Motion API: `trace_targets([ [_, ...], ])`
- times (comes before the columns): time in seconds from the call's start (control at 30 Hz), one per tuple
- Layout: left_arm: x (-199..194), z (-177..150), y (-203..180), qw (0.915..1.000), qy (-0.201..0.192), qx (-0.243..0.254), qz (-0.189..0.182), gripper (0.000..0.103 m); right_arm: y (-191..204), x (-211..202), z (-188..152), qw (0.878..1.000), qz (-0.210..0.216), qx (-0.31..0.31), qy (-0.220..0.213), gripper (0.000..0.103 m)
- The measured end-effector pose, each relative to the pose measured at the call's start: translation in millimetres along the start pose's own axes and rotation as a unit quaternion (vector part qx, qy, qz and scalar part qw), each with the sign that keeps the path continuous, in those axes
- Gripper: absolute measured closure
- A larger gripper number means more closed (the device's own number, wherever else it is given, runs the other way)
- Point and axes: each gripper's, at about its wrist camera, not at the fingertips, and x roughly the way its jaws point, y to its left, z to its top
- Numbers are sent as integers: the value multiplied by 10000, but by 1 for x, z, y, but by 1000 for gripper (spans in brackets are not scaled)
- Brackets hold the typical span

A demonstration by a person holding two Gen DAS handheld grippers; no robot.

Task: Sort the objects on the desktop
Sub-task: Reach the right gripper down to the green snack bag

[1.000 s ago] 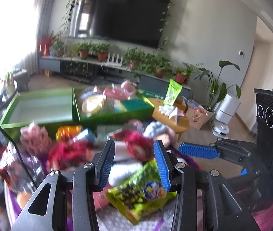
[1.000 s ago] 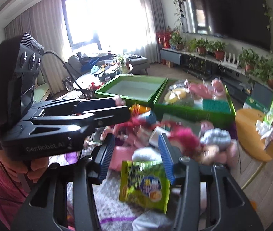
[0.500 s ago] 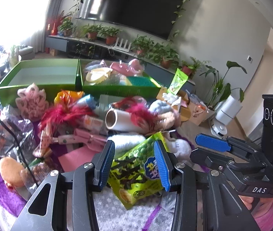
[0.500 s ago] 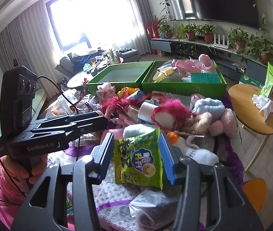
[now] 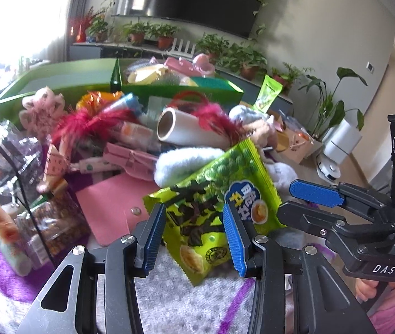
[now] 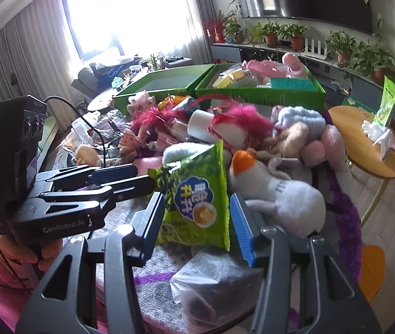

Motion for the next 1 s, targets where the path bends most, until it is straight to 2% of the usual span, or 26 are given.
trace_targets([
  [0.33, 17, -10, 1, 9997, 241, -26, 20, 61, -6, 12, -6, 9999, -8, 135, 87, 54],
  [0.77, 18, -16, 11, 9989, 380, -258, 13, 61, -2, 21, -8, 9998, -97, 14, 184, 55],
  [0.8, 19, -17, 12, 9988, 408, -268, 23, 61, -3, 22, -8, 9997, -145, 13, 209, 66],
  [0.83, 19, -18, 13, 9987, 426, -286, 43, 61, -4, 23, -8, 9995, -187, 15, 250, 81],
  [0.93, 19, -21, 17, 9984, 462, -334, 20, 61, -9, 26, -9, 9990, -283, 82, 347, 90],
  [1.0, 21, -22, 19, 9982, 482, -352, 36, 61, -13, 27, -11, 9988, -236, 160, 386, 91],
])
